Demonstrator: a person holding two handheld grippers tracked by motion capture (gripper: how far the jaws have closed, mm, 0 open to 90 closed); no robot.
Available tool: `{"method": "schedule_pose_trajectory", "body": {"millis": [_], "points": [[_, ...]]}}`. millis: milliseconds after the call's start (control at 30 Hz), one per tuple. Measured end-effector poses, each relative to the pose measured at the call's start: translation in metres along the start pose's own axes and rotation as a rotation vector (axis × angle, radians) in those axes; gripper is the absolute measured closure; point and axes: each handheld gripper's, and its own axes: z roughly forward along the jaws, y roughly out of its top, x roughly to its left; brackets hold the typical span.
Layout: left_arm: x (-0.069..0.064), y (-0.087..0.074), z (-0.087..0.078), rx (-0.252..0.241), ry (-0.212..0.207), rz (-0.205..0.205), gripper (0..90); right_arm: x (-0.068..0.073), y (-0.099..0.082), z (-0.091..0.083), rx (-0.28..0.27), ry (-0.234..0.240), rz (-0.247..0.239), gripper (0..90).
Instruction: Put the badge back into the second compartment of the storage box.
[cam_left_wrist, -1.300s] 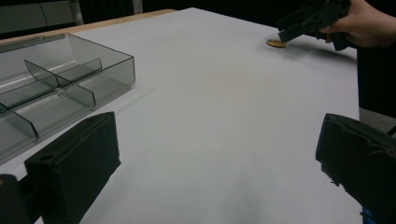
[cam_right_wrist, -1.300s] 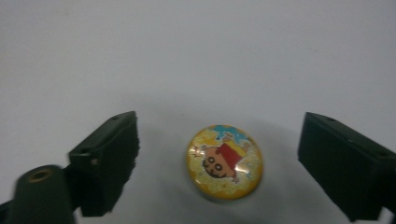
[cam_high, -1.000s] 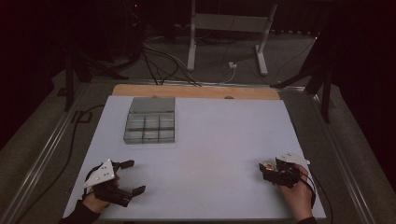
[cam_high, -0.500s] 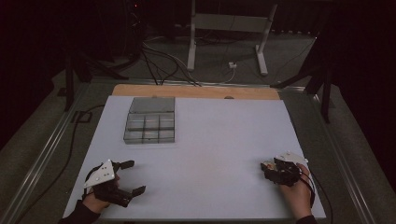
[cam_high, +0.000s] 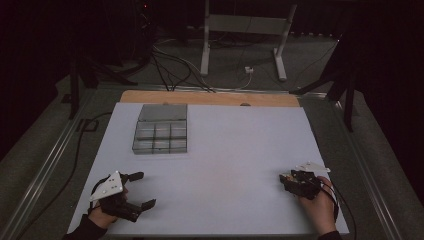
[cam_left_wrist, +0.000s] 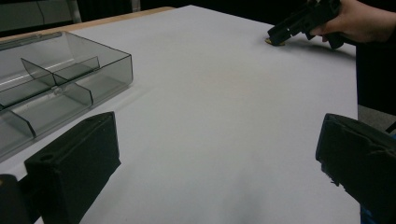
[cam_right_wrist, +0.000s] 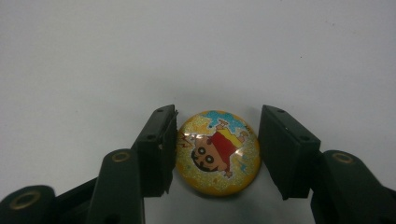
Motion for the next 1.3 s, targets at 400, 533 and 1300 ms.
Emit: {"method": "schedule_pose_trajectory", "body": {"millis": [400,533,1300], "points": [[0.001,0.0,0.001,0.001,0.001,-0.001,0.5,0.001,0.0,0.0,-0.004,-0.009,0.007,47.9],[0.0,0.0,0.001,0.001,-0.001,0.002,0.5,0.002,-0.002,-0.001,-0.022,-0.01,0.003,47.9],[0.0,0.0,0.001,0.002,-0.003,0.0,0.5,0.036,0.023,-0.001,-0.056,0.07,-0.078,47.9]]}}
